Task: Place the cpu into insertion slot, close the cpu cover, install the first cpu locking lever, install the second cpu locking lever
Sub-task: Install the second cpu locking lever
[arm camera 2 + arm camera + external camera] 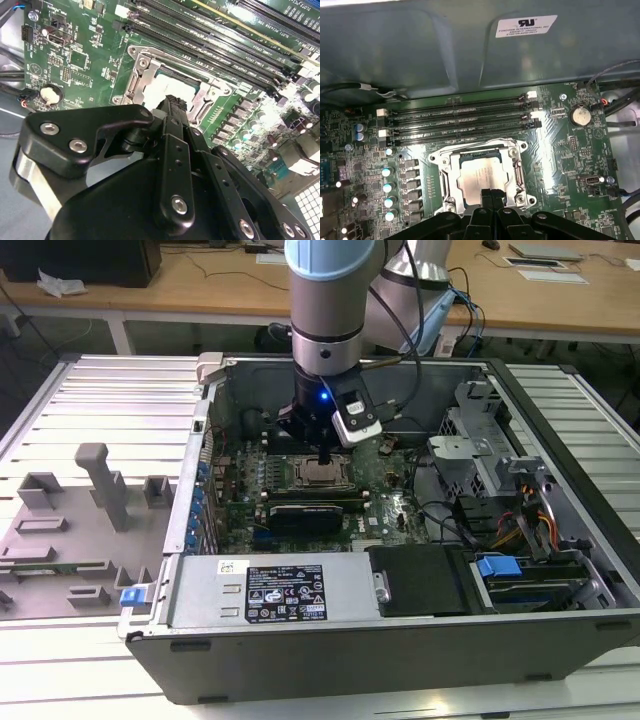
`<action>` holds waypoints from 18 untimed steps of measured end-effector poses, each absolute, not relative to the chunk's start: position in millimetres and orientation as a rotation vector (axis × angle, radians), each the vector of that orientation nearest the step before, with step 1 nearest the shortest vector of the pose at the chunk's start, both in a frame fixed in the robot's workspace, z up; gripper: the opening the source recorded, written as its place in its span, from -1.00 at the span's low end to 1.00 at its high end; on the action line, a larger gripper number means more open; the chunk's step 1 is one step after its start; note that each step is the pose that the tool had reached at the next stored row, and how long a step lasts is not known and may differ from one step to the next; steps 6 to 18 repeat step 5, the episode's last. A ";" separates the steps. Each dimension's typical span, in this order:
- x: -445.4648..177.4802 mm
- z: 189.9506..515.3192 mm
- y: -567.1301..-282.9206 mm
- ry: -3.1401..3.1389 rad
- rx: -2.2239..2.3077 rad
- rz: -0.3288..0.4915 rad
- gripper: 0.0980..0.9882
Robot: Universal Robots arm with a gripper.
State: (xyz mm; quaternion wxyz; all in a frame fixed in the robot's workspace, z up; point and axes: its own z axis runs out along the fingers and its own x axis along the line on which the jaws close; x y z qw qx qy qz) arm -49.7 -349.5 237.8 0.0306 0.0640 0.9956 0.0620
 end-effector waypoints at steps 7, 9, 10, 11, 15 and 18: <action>-49.7 237.8 -349.4 3.068 0.197 0.190 -0.98; -49.7 237.8 -349.4 3.068 0.197 0.190 -0.98; -49.7 237.8 -349.4 3.068 0.197 0.190 -0.98; -49.7 237.8 -349.4 3.068 0.197 0.190 -0.98; -49.7 237.8 -349.4 3.068 0.197 0.190 -0.98; -49.7 237.8 -349.4 3.068 0.197 0.190 -0.98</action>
